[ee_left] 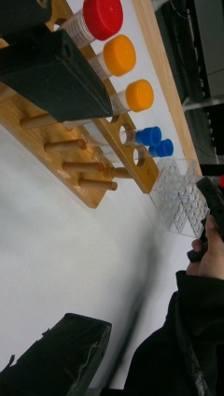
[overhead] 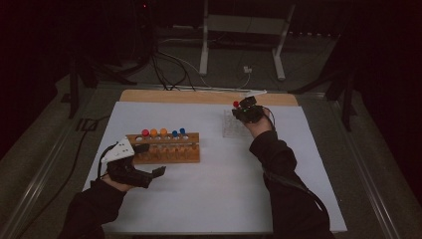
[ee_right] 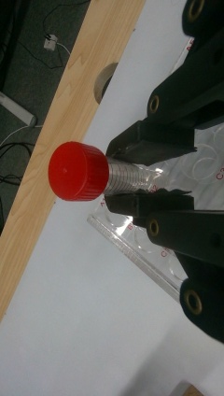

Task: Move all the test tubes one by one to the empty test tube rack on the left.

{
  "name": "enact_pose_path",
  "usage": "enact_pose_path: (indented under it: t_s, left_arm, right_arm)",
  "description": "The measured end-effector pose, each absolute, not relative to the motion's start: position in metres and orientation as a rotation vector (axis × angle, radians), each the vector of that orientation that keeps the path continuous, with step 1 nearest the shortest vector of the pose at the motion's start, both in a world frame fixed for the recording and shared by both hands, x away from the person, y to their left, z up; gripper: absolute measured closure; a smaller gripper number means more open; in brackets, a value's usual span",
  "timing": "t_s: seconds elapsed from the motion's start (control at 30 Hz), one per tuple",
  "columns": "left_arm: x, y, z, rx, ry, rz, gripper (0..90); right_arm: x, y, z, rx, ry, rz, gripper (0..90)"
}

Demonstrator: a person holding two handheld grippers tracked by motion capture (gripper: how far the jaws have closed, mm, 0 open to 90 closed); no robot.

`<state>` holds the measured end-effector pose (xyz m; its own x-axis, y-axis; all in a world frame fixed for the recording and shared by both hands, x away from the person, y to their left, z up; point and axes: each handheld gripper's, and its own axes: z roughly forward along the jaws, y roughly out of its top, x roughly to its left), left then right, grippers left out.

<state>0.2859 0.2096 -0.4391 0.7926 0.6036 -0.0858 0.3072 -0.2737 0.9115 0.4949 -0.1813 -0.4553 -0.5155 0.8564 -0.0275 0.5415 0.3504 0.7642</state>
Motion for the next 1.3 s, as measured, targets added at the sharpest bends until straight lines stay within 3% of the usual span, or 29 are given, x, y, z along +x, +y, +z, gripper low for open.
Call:
enact_pose_path:
  t_s: [0.73,1.3]
  left_arm:
    - [0.287,0.207,-0.437,1.876,0.687,0.323,1.9]
    - [0.29,0.195,-0.432,1.872,0.667,0.284,2.0]
  right_arm:
    - [0.474,-0.185,-0.407,1.11,2.128,1.053,74.9]
    - [0.405,-0.178,-0.401,0.88,2.295,1.168,74.9]
